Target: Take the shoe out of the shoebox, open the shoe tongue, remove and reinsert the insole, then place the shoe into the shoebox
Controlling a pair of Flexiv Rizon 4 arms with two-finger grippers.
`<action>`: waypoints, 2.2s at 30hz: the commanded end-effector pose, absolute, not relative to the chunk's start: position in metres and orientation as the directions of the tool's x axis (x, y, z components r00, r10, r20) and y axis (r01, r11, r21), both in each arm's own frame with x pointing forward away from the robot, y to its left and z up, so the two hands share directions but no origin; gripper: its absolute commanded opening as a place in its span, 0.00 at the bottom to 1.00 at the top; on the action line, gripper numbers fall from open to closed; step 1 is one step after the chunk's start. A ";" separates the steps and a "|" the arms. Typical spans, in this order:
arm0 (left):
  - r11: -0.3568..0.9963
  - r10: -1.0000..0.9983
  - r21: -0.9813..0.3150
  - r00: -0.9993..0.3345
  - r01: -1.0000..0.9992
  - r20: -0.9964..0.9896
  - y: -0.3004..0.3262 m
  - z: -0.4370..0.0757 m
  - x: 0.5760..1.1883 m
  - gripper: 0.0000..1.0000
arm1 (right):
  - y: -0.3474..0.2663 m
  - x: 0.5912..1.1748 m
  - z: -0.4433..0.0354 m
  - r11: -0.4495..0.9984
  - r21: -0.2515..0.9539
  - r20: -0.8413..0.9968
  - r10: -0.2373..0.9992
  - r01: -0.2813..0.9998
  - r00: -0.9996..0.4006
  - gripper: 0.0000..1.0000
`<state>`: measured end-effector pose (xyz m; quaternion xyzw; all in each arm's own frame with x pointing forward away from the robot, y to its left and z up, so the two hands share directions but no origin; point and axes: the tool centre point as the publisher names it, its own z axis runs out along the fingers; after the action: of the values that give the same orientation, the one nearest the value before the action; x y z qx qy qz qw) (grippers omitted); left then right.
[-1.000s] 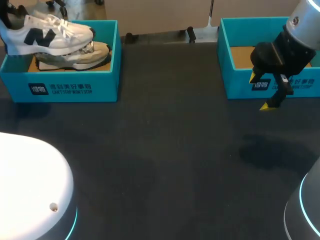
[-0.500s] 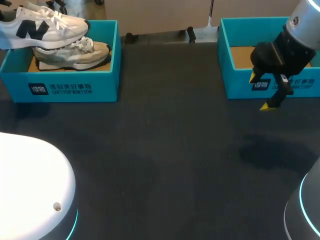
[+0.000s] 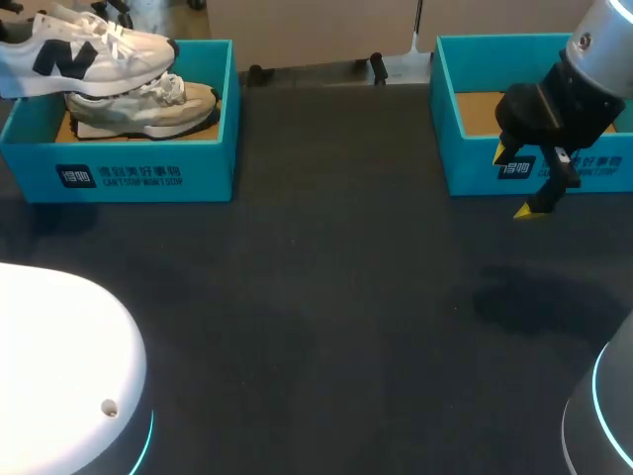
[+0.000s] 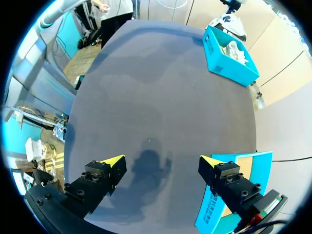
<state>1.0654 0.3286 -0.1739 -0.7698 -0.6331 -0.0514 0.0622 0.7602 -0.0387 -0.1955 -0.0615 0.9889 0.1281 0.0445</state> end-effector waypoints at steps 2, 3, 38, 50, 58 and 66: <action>-0.182 0.971 0.010 0.178 0.983 0.159 0.314 -0.155 1.040 0.00 | -0.037 0.761 -0.197 0.961 0.244 -0.102 -0.110 -0.132 -0.989 1.00; -0.180 0.971 0.007 0.177 0.984 0.160 0.310 -0.152 1.037 0.00 | -0.037 0.761 -0.197 0.961 0.244 -0.102 -0.110 -0.132 -0.989 1.00; -0.129 0.967 0.026 0.120 0.991 0.226 0.144 -0.136 0.897 0.00 | -0.037 0.761 -0.197 0.961 0.244 -0.102 -0.110 -0.132 -0.989 1.00; -0.142 0.967 0.021 0.134 0.990 0.215 0.073 -0.141 0.856 0.00 | -0.037 0.761 -0.197 0.961 0.244 -0.102 -0.110 -0.132 -0.989 1.00; -0.161 0.965 0.002 0.157 0.987 0.210 0.031 -0.155 0.827 0.00 | -0.037 0.761 -0.197 0.961 0.244 -0.102 -0.110 -0.132 -0.989 1.00; -0.196 0.961 -0.014 0.195 0.981 0.194 -0.009 -0.169 0.794 0.00 | -0.037 0.761 -0.197 0.961 0.244 -0.102 -0.110 -0.132 -0.989 1.00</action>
<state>0.8007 0.0008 -0.1651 -0.7699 -0.6316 -0.0627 0.0661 0.7602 -0.0387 -0.1955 -0.0615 0.9889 0.1281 0.0445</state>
